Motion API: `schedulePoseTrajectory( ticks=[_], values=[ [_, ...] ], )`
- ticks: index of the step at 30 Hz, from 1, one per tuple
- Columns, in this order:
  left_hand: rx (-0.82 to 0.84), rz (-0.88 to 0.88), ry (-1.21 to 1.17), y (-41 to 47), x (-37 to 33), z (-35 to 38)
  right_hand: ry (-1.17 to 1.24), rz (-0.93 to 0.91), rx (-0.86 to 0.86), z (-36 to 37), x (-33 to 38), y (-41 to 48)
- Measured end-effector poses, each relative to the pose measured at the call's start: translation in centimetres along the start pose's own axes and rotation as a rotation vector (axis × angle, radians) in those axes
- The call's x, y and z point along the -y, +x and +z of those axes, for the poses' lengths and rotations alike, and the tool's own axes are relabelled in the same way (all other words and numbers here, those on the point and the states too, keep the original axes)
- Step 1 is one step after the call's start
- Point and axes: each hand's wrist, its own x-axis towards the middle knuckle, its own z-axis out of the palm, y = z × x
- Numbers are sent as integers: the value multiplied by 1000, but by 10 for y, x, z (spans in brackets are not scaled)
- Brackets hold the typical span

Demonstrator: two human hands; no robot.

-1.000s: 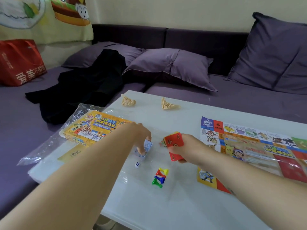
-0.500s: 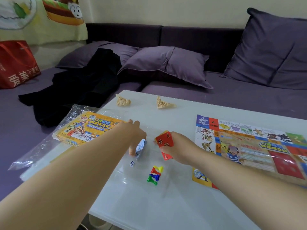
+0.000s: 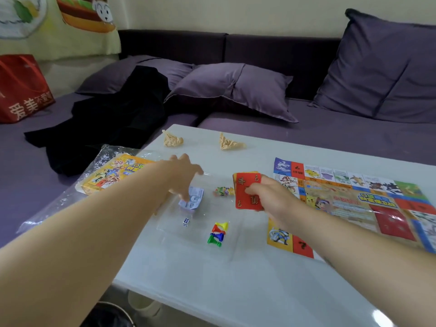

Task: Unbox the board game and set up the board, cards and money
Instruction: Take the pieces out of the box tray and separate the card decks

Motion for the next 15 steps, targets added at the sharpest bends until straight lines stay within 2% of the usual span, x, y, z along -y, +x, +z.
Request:
schedulePoseTrajectory(
  ticks=[3,5,7,9,12,15],
  values=[
    [-257,75,-103,-26,-20,-8,142,87,16,-11,-6,-30],
    [-360,180,-226,-49,-40,-7,138,160,51,-16,-15,-51],
    [-337,278,-349,-74,-59,-1,12,207,90,-18,-25,-71],
    [-253,362,-373,-95,-73,10,-143,227,105,-17,-35,-86],
    [-161,405,-229,-111,-84,30,-226,219,110,-10,-44,-99],
    [-178,410,-113,-113,-85,40,-390,149,94,-3,-52,-103]
  ],
)
